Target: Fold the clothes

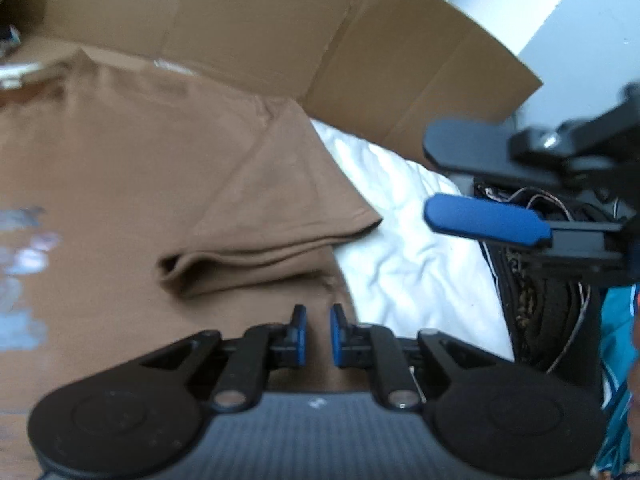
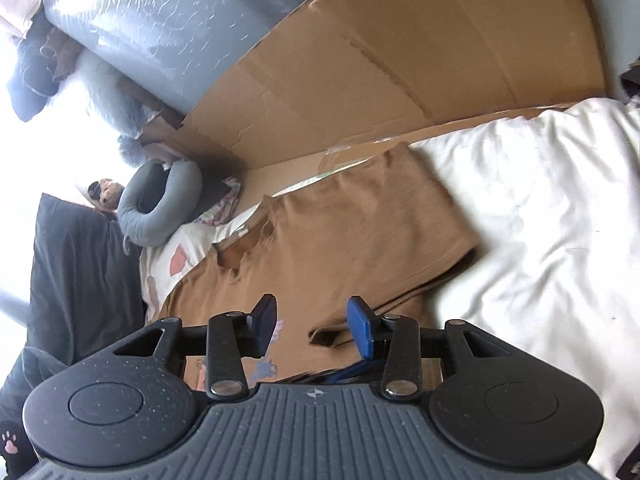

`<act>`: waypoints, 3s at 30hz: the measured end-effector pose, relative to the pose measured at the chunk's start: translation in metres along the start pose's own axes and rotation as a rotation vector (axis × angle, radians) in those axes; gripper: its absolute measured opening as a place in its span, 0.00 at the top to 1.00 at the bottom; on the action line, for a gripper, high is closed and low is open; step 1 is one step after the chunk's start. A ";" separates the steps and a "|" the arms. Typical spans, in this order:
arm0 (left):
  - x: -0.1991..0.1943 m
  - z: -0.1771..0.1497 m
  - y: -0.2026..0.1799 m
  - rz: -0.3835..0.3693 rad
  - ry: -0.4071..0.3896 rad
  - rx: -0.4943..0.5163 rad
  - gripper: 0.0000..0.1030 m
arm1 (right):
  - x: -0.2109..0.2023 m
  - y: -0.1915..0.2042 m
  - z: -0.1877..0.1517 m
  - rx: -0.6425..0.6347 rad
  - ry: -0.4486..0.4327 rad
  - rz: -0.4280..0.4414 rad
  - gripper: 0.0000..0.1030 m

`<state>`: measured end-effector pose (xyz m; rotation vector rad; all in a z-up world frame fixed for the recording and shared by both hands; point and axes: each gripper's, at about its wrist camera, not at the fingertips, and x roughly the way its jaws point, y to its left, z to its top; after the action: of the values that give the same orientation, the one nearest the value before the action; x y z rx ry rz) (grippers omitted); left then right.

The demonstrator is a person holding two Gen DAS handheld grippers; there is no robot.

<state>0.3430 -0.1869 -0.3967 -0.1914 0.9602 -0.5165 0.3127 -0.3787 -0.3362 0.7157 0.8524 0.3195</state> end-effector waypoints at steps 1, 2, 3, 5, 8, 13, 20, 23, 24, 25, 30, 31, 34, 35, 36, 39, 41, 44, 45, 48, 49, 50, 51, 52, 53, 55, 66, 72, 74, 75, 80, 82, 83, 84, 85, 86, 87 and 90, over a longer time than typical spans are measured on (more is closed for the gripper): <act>-0.005 0.001 0.001 0.014 -0.005 0.016 0.88 | -0.001 -0.003 -0.001 0.004 -0.003 -0.012 0.56; -0.010 0.002 0.001 0.026 -0.012 0.032 0.88 | -0.002 -0.005 -0.001 0.005 -0.004 -0.023 0.56; -0.014 0.004 0.000 0.038 -0.021 0.046 0.86 | -0.002 -0.008 -0.002 0.005 -0.005 -0.034 0.56; -0.028 0.005 0.007 0.062 -0.037 0.066 0.81 | -0.003 -0.012 -0.003 -0.003 -0.006 -0.056 0.56; -0.037 0.011 0.015 0.114 -0.049 0.086 0.67 | -0.003 -0.017 -0.005 -0.012 -0.006 -0.077 0.56; -0.036 0.018 0.029 0.194 -0.031 0.134 0.38 | 0.001 -0.022 -0.008 -0.042 -0.002 -0.123 0.56; -0.031 0.018 0.037 0.169 -0.011 0.208 0.42 | 0.013 -0.026 -0.013 -0.097 0.027 -0.177 0.56; -0.027 0.017 0.039 0.162 -0.008 0.215 0.52 | 0.022 -0.026 -0.017 -0.133 0.051 -0.200 0.56; -0.026 0.017 0.040 0.156 -0.009 0.209 0.58 | 0.026 -0.026 -0.019 -0.146 0.060 -0.207 0.56; -0.024 0.017 0.041 0.154 -0.009 0.203 0.64 | 0.029 -0.025 -0.021 -0.158 0.068 -0.214 0.56; -0.022 0.018 0.042 0.142 -0.022 0.211 0.77 | 0.049 -0.025 -0.028 -0.227 0.108 -0.257 0.56; -0.022 0.018 0.041 0.140 -0.026 0.217 0.83 | 0.053 -0.025 -0.029 -0.237 0.112 -0.262 0.56; -0.025 0.019 0.039 0.135 -0.030 0.227 0.89 | 0.062 -0.021 -0.031 -0.280 0.117 -0.284 0.56; -0.027 0.020 0.038 0.134 -0.033 0.226 0.90 | 0.065 -0.019 -0.031 -0.299 0.119 -0.297 0.56; -0.029 0.021 0.037 0.131 -0.036 0.222 0.91 | 0.067 -0.018 -0.032 -0.319 0.121 -0.312 0.57; -0.037 0.024 0.035 0.115 -0.045 0.198 0.92 | 0.073 -0.013 -0.035 -0.380 0.130 -0.359 0.62; -0.043 0.027 0.034 0.104 -0.048 0.174 0.92 | 0.074 -0.011 -0.036 -0.408 0.132 -0.382 0.68; -0.049 0.029 0.034 0.094 -0.045 0.139 0.93 | 0.072 -0.013 -0.035 -0.415 0.127 -0.402 0.71; -0.051 0.029 0.033 0.089 -0.043 0.130 0.93 | 0.071 -0.013 -0.035 -0.418 0.126 -0.405 0.72; -0.056 0.030 0.033 0.075 -0.036 0.100 0.93 | 0.069 -0.013 -0.035 -0.420 0.121 -0.417 0.71; -0.058 0.029 0.032 0.070 -0.032 0.093 0.93 | 0.069 -0.014 -0.035 -0.414 0.118 -0.418 0.71; -0.059 0.027 0.031 0.065 -0.027 0.087 0.93 | 0.068 -0.014 -0.034 -0.407 0.115 -0.419 0.71; -0.059 0.025 0.031 0.063 -0.021 0.085 0.93 | 0.067 -0.015 -0.034 -0.401 0.113 -0.419 0.71; -0.059 0.023 0.030 0.061 -0.014 0.084 0.93 | 0.067 -0.016 -0.033 -0.395 0.112 -0.417 0.71; -0.058 0.021 0.030 0.062 -0.007 0.085 0.93 | 0.067 -0.017 -0.033 -0.390 0.112 -0.415 0.71; -0.053 0.015 0.033 0.072 0.017 0.080 0.93 | 0.067 -0.019 -0.032 -0.380 0.112 -0.409 0.71; -0.062 0.009 0.046 0.135 0.071 0.077 0.84 | 0.056 -0.027 -0.025 -0.284 0.123 -0.371 0.70; -0.066 0.039 0.026 0.116 0.027 0.152 0.75 | 0.036 -0.032 -0.023 -0.224 0.081 -0.362 0.70; -0.062 0.048 0.014 0.099 0.017 0.189 0.72 | 0.030 -0.035 -0.023 -0.204 0.068 -0.359 0.70; -0.060 0.052 0.008 0.089 0.012 0.207 0.70 | 0.026 -0.037 -0.024 -0.197 0.064 -0.359 0.70; -0.035 0.064 -0.022 0.058 0.017 0.276 0.68 | 0.012 -0.046 -0.025 -0.171 0.045 -0.357 0.69; -0.024 0.068 -0.034 0.046 0.023 0.306 0.66 | 0.008 -0.049 -0.024 -0.154 0.033 -0.353 0.69; -0.019 0.068 -0.040 0.043 0.030 0.325 0.65 | 0.006 -0.051 -0.023 -0.147 0.028 -0.353 0.69; -0.014 0.067 -0.045 0.042 0.036 0.341 0.65 | 0.004 -0.052 -0.023 -0.144 0.023 -0.355 0.69; -0.008 0.067 -0.049 0.040 0.045 0.358 0.64 | 0.003 -0.053 -0.023 -0.141 0.019 -0.360 0.69; -0.002 0.066 -0.053 0.038 0.055 0.374 0.64 | 0.001 -0.055 -0.024 -0.136 0.017 -0.366 0.69; 0.004 0.065 -0.057 0.039 0.064 0.390 0.64 | 0.000 -0.057 -0.024 -0.127 0.017 -0.370 0.69; 0.019 0.063 -0.065 0.031 0.081 0.419 0.63 | -0.003 -0.062 -0.025 -0.105 0.013 -0.372 0.69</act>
<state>0.3821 -0.2569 -0.3502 0.2217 0.9106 -0.6883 0.2902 -0.4144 -0.3884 0.4453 0.9546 0.0347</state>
